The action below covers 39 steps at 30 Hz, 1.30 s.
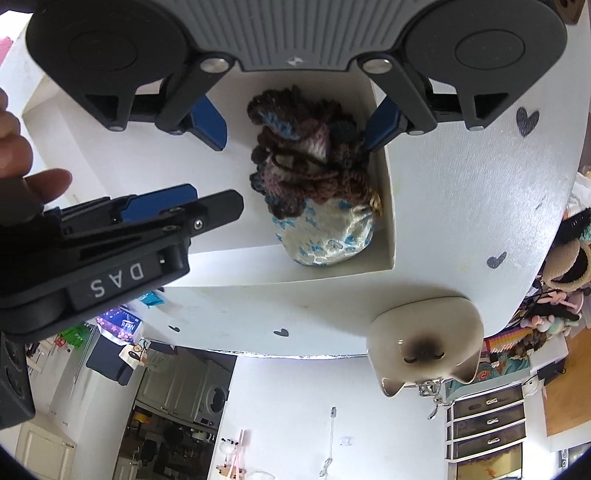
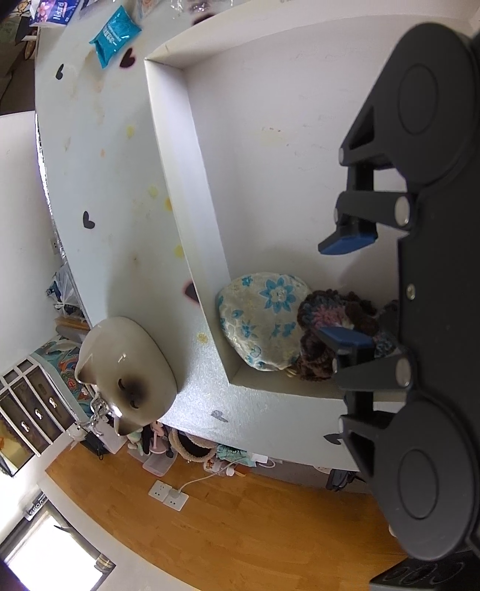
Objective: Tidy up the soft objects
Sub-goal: 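Move both open tools back toward the bagged items on the table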
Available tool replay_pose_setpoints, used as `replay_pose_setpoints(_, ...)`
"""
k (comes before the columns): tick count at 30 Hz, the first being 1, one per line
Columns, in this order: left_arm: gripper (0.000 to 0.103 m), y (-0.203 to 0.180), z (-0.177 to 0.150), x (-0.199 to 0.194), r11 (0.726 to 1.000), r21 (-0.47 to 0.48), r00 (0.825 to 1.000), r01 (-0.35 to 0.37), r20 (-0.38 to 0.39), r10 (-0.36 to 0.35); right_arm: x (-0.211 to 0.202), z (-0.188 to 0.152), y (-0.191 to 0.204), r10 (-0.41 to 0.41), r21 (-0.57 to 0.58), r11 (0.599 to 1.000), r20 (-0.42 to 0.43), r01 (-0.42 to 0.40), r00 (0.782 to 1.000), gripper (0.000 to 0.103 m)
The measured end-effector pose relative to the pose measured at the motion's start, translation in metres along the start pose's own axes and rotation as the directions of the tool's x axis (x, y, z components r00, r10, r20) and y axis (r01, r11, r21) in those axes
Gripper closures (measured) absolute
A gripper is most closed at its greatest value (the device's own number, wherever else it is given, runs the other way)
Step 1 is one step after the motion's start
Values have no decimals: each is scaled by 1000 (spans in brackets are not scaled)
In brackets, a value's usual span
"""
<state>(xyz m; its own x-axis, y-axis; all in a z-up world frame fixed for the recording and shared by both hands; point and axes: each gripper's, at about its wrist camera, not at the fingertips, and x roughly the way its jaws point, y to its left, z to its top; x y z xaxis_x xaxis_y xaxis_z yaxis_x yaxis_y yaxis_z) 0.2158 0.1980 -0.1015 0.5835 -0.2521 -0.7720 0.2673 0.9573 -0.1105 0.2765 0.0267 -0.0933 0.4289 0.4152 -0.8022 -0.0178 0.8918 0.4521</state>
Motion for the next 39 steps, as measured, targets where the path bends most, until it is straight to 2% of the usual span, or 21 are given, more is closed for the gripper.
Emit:
replay_pose_setpoints(3, 17, 2, -1, -9, 999, -31, 999, 33, 2, -33, -8, -3, 1, 0, -17, 1000, 19, 1, 1000, 58)
replay_pose_setpoints(7, 17, -1, 1, -25, 998, -39, 999, 40, 35, -38, -23, -8, 2, 7, -57, 998, 57, -4, 998, 58)
replay_pose_setpoints(17, 16, -10, -1, -50, 1000, -27, 997, -1, 80, 3, -65, -28, -3, -33, -146, 988, 163, 57, 986, 53)
replay_pose_setpoints(24, 6, -9, -8, -61, 998, -50, 995, -28, 93, 33, -83, -49, -6, -67, -212, 971, 214, 113, 975, 39)
replay_pose_setpoints(28, 3, -9, -12, -65, 997, -62, 994, -48, 96, 54, -90, -62, -6, -90, -233, 961, 240, 148, 966, 22)
replay_pose_setpoints(31, 1, -8, -16, -69, 995, -76, 993, -63, 100, 70, -95, -70, -6, -113, -237, 955, 264, 178, 958, 13)
replay_pose_setpoints(39, 0, -11, -21, -78, 989, -106, 988, -101, 108, 113, -104, -82, -15, -150, -231, 946, 311, 227, 938, 0)
